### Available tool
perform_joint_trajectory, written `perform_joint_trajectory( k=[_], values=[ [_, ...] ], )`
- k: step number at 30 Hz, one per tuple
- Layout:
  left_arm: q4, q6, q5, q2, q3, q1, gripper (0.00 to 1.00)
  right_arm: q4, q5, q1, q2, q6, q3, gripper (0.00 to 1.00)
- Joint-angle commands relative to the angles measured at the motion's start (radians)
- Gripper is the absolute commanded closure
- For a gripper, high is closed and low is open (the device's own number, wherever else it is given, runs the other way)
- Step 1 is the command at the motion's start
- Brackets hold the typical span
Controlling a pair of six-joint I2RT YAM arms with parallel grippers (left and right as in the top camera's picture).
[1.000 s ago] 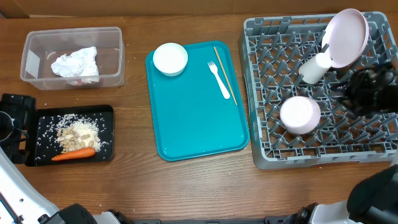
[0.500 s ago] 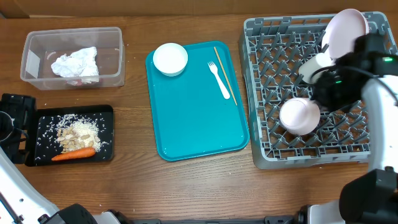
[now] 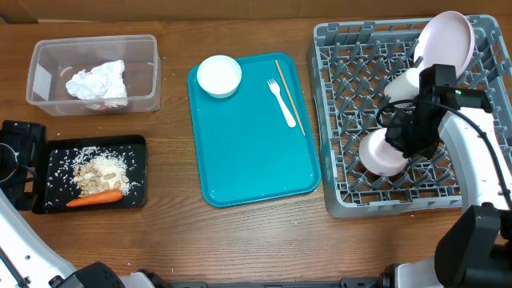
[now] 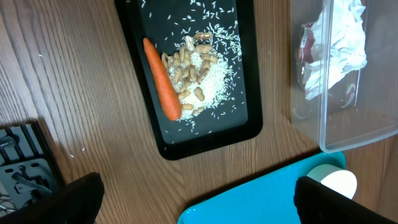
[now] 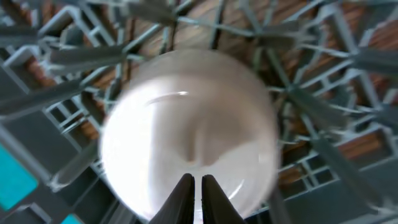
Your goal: Sort waste into correct bins and load items into the dishwasher rack
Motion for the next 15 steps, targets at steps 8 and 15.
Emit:
perform_joint_trajectory(
  k=[8,15],
  values=[
    [0.002,-0.01,-0.006,0.0,-0.005,-0.002,0.0,0.047,-0.423,0.047,-0.016,-0.049,0.134,0.86],
    [0.002,-0.01,-0.006,0.0,-0.005,-0.002,0.0,0.425,-0.397,0.351,-0.006,0.095,0.134,0.18]
  ],
)
